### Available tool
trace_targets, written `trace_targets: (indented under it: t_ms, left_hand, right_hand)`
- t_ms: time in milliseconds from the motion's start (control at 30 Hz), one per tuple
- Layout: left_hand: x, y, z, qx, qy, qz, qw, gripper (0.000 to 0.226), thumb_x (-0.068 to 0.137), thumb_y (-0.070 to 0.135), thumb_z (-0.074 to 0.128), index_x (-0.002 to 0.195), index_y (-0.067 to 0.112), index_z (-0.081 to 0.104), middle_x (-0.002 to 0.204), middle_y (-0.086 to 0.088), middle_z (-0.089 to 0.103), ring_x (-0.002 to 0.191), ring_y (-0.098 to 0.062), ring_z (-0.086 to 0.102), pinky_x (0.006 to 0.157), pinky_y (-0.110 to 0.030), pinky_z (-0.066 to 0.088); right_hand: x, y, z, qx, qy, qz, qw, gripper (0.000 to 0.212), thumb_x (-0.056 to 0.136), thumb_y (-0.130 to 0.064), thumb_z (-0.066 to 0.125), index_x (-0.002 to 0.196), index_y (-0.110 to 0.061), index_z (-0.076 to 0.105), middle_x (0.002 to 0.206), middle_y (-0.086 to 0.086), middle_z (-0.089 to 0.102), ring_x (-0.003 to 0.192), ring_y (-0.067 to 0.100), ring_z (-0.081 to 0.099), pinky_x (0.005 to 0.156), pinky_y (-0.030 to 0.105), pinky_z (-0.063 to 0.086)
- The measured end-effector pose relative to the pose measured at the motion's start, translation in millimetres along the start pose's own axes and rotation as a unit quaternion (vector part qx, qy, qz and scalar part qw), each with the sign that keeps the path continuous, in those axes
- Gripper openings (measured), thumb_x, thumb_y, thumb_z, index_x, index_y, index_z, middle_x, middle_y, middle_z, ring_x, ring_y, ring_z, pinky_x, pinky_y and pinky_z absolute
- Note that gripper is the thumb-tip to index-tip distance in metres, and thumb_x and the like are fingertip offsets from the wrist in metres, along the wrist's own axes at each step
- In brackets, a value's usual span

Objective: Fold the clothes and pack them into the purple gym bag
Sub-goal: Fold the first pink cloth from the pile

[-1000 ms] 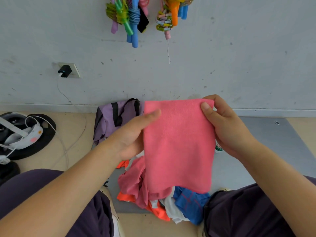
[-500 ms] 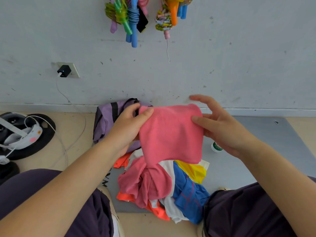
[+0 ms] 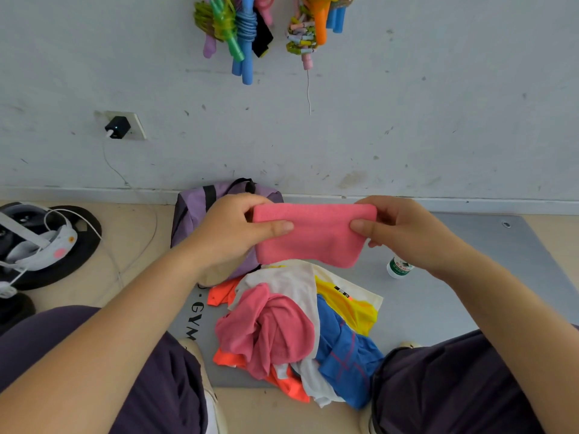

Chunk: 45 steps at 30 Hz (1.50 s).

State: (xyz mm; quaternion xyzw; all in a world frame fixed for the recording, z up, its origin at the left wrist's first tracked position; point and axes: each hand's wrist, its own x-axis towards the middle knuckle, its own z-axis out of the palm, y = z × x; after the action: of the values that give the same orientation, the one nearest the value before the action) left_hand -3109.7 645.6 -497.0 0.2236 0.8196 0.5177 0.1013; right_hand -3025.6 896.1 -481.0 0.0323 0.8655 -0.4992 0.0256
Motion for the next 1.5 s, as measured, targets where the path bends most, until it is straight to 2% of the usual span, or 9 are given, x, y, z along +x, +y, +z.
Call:
trace_targets:
  t_ms: [200,400,567,700,867,967,1133,1333,1500]
  left_hand:
    - [0,1,-1,-0.23,-0.082,-0.083,0.966,0.033,0.074,0.042,0.067,0.104,0.027,0.065,0.089,0.02,0.074,0.084,0.004,0.069,0.066,-0.009,0.051]
    - [2,-15,11,-0.007,0.089,-0.045,0.995,0.02,0.082,0.031,0.077,0.092,0.025,0.061,0.08,0.003,0.067,0.065,0.007,0.059,0.059,-0.006,0.043]
    - [-4,-5,38,-0.259,-0.127,-0.175,0.941,0.041,0.086,0.059,0.06,0.1,0.023,0.076,0.1,-0.01,0.074,0.09,-0.021,0.072,0.083,-0.04,0.057]
    - [-1,-4,37,-0.388,-0.069,-0.218,0.893,0.063,0.076,0.049,0.074,0.124,0.008,0.063,0.122,-0.018,0.068,0.113,-0.031,0.065,0.1,-0.048,0.049]
    - [-2,4,24,-0.42,-0.055,-0.145,0.894,0.06,0.078,0.023,0.076,0.132,0.009,0.056,0.126,-0.014,0.066,0.118,-0.03,0.062,0.096,-0.044,0.052]
    - [0,18,6,-0.391,-0.112,-0.098,0.908,0.056,0.078,0.025,0.079,0.129,0.013,0.06,0.126,-0.01,0.067,0.118,-0.024,0.063,0.093,-0.034,0.054]
    - [19,23,-38,-0.237,-0.129,-0.095,0.958,0.051,0.071,0.045,0.081,0.114,0.021,0.067,0.112,-0.001,0.074,0.104,-0.016,0.07,0.081,-0.028,0.057]
    - [78,-92,-84,0.036,-0.128,-0.122,0.983,0.031,0.09,0.046,0.064,0.097,0.016,0.066,0.085,-0.004,0.076,0.071,-0.02,0.073,0.063,-0.029,0.057]
    - [97,-254,-87,0.198,-0.089,-0.181,0.959,0.022,0.093,0.045,0.06,0.087,0.025,0.067,0.089,0.004,0.071,0.086,-0.017,0.068,0.082,-0.032,0.051]
  right_hand:
    - [-3,0,1,0.192,-0.056,0.066,0.978,0.041,0.088,-0.042,0.053,0.115,-0.014,0.065,0.101,0.007,0.072,0.088,0.017,0.068,0.077,0.031,0.057]
    - [-1,1,15,0.085,0.057,0.058,0.993,0.03,0.098,-0.036,0.053,0.106,-0.009,0.06,0.089,0.012,0.063,0.074,0.019,0.062,0.07,0.045,0.059]
    - [-9,-6,42,0.008,0.073,-0.067,0.995,0.023,0.086,-0.029,0.072,0.099,-0.019,0.056,0.087,0.0,0.063,0.074,0.021,0.064,0.068,0.035,0.054]
    - [-13,-13,55,-0.078,0.026,-0.188,0.979,0.031,0.078,-0.039,0.074,0.099,-0.017,0.07,0.115,-0.006,0.065,0.107,0.002,0.057,0.09,0.017,0.043]
    - [0,-30,37,0.099,0.113,0.021,0.988,0.051,0.08,-0.049,0.07,0.118,-0.018,0.057,0.115,-0.001,0.065,0.101,0.01,0.064,0.085,0.028,0.054]
    - [8,-47,37,0.312,-0.093,0.095,0.941,0.066,0.077,-0.062,0.06,0.123,-0.015,0.06,0.121,0.003,0.069,0.111,0.017,0.066,0.092,0.034,0.055]
    - [46,-70,59,0.373,-0.055,0.038,0.925,0.05,0.08,-0.039,0.068,0.118,-0.006,0.064,0.112,0.01,0.073,0.106,0.023,0.069,0.087,0.033,0.057]
    - [146,-12,105,0.242,0.015,0.057,0.968,0.031,0.082,-0.032,0.075,0.109,-0.017,0.068,0.105,0.004,0.075,0.095,0.017,0.072,0.082,0.033,0.058]
    - [230,98,157,0.004,-0.012,0.162,0.987,0.04,0.083,-0.036,0.075,0.113,-0.012,0.065,0.103,0.007,0.071,0.094,0.024,0.068,0.081,0.038,0.056]
